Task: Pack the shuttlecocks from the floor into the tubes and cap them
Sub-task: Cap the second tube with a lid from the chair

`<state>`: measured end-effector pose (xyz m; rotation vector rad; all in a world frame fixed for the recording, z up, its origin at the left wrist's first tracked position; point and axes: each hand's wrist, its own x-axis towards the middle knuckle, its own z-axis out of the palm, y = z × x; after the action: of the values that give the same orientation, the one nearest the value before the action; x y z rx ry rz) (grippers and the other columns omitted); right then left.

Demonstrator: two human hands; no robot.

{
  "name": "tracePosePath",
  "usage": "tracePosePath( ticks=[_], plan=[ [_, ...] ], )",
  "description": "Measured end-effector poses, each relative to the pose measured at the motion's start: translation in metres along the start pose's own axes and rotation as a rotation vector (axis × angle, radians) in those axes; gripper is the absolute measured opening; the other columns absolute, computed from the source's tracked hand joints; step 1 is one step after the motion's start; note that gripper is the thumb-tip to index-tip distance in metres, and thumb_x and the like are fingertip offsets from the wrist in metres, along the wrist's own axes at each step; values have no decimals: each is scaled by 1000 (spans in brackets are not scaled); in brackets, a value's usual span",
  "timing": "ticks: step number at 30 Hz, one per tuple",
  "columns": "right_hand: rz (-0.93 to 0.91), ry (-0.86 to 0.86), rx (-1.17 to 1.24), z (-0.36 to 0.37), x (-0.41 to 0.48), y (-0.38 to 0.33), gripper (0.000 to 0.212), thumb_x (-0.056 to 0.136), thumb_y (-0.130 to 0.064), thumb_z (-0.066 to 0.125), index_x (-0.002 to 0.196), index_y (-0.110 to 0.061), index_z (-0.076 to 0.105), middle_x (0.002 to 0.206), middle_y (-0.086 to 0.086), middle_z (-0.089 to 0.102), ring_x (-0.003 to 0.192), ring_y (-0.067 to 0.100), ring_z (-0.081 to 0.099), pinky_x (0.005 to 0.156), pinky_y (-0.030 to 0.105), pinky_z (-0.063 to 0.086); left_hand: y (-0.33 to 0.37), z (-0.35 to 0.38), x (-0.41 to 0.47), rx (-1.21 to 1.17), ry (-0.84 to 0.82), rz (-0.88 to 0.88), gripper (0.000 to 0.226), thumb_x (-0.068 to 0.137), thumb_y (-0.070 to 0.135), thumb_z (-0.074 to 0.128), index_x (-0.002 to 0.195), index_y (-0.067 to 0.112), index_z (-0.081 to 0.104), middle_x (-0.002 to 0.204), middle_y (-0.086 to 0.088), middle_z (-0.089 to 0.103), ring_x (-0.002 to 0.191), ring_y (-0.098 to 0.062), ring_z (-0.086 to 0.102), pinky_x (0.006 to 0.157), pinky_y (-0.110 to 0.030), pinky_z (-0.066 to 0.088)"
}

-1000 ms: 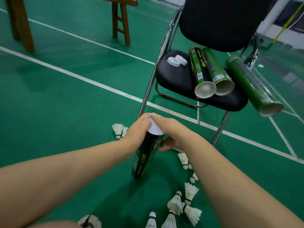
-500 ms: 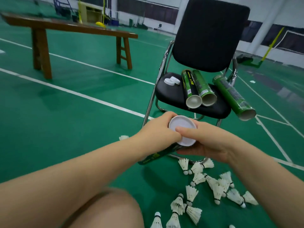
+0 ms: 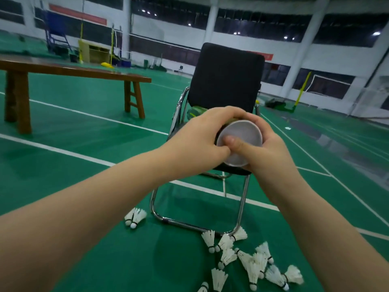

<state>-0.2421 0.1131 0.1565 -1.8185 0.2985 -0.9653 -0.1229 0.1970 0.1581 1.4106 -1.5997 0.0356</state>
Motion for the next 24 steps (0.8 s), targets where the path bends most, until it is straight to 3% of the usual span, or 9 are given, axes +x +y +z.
tracePosePath(
  ticks=[5,8,10,14,18,21,24],
  plan=[
    [-107,68,-159,-33,39,51,42,75,-7,73,98,-37,55,98,-13,61,92,9,61,79,25,54,-47,42,41,48,-31,123,58,77,1,57,128,24,46,130,5,48,124,-6,39,101,-13,33],
    [-138,95,-200,-54,67,94,48,75,-2,72,98,-39,53,99,-14,60,90,1,59,76,16,49,-84,76,71,144,-56,122,62,77,-2,58,132,23,45,141,1,40,133,-8,26,99,-1,15],
    [-133,111,-195,-66,85,126,49,74,-2,73,98,-40,54,102,-13,61,92,-3,59,78,16,49,-110,100,87,172,-60,111,65,75,-6,57,131,22,46,144,-3,37,135,-14,28,103,-10,20],
    [-99,135,-295,-83,111,184,49,70,-18,73,99,-51,55,127,-8,55,128,14,45,103,40,42,-159,144,104,162,-39,70,64,70,-8,50,128,19,50,144,-5,37,131,-23,35,99,-20,28],
    [-70,118,-311,-97,129,225,54,75,-7,72,99,-51,51,132,-10,51,130,14,43,104,38,41,-194,174,117,162,-47,64,62,70,-7,48,128,15,51,144,-11,37,131,-30,36,97,-19,27],
    [-67,92,-295,-104,141,240,54,78,-6,69,101,-50,49,120,-35,41,136,9,34,107,30,37,-207,184,129,184,-26,69,60,73,-9,50,128,16,50,143,-9,38,132,-28,34,98,-20,27],
    [-93,82,-297,-108,150,248,48,79,-14,68,109,-47,50,123,-24,51,132,10,40,105,36,40,-213,190,137,200,21,83,60,72,-8,50,128,14,50,141,-9,41,130,-26,37,97,-17,27]
  ],
)
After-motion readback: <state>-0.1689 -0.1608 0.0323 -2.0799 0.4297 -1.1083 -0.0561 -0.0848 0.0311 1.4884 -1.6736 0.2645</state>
